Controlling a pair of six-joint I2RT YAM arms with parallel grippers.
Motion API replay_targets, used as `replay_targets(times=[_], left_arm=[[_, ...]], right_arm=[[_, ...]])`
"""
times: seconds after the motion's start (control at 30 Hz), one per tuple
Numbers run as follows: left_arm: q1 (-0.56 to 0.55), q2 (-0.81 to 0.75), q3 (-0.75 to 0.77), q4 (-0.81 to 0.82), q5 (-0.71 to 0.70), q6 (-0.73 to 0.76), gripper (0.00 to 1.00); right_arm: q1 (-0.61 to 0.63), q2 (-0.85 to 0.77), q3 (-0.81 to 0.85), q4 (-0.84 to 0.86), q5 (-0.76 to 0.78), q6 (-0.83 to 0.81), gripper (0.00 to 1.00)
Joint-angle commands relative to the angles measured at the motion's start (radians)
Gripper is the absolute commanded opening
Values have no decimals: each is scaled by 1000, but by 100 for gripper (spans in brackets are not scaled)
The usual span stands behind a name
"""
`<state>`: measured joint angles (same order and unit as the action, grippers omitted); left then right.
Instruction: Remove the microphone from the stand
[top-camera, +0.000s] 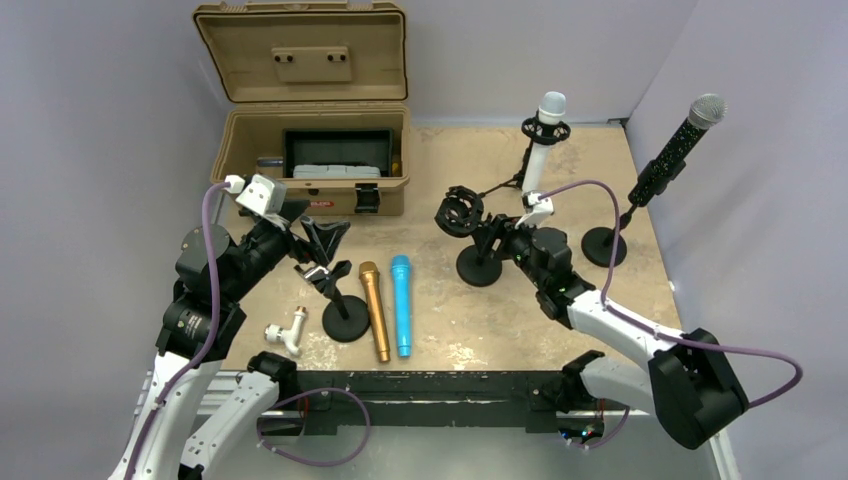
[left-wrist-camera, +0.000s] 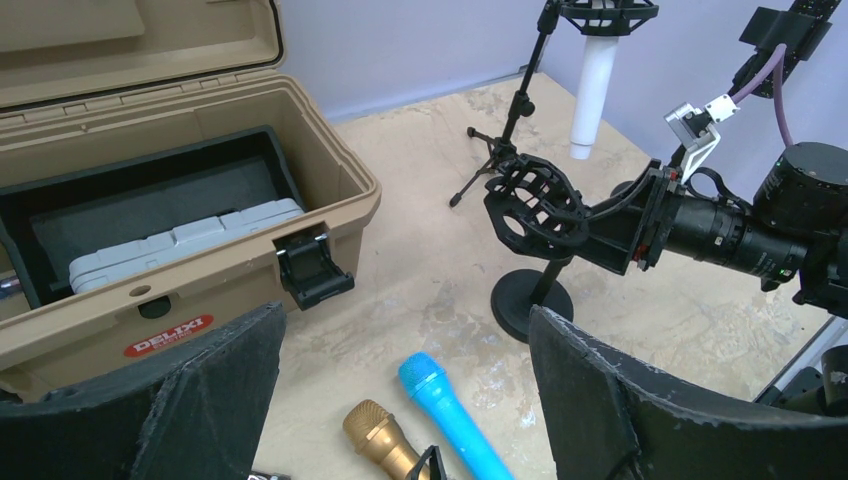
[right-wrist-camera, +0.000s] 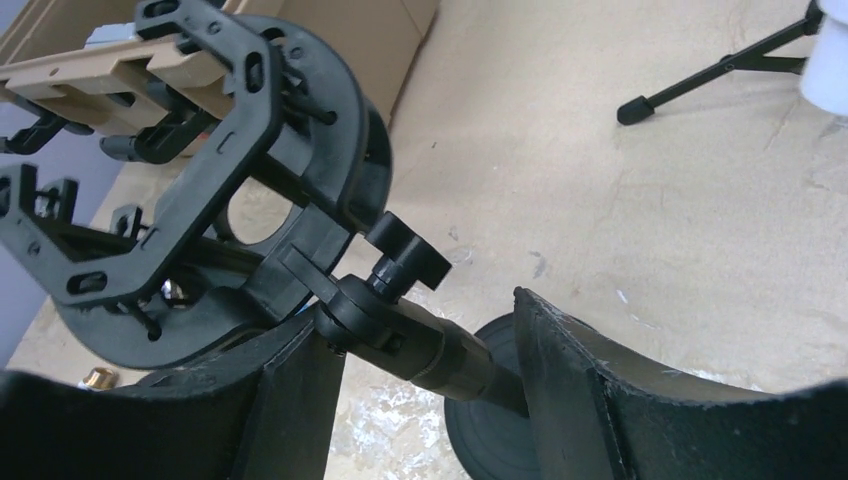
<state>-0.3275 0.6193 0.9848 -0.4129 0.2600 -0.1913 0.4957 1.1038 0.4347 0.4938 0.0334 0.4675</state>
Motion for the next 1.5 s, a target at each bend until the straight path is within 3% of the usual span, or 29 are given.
replay_targets(times=[0.0,0.17,0.43,0.6,0.87,1.03,1.17,1.33,1.47], left_arm=[[5,-6,11,33,15,-10,89],[5,-6,11,33,15,-10,89],[6,-2,11,35,19,-11,89],[6,2,12,35,19,-10,89],[5,-1,11,34,17,-10,89],[5,0,11,33,16,-8,89],[5,2,11,32,13,-7,89],[5,2,12,32,17,-8,89],[5,0,12,36,30,-13,88]], right_arm=[[15,18,0,153,-7,-35,59],[16,66,-20,227,-29,-36,55],[94,167,-85,512,-69,-98,32],[186,248,-42,619,-2,-125,15],[301,416,79,704,125,-185,10],[305,506,200,694,163,-215,16],[304,533,268,650,204,-225,36],[304,429,231,555,259,-223,54],[303,315,177,436,286,-182,62]])
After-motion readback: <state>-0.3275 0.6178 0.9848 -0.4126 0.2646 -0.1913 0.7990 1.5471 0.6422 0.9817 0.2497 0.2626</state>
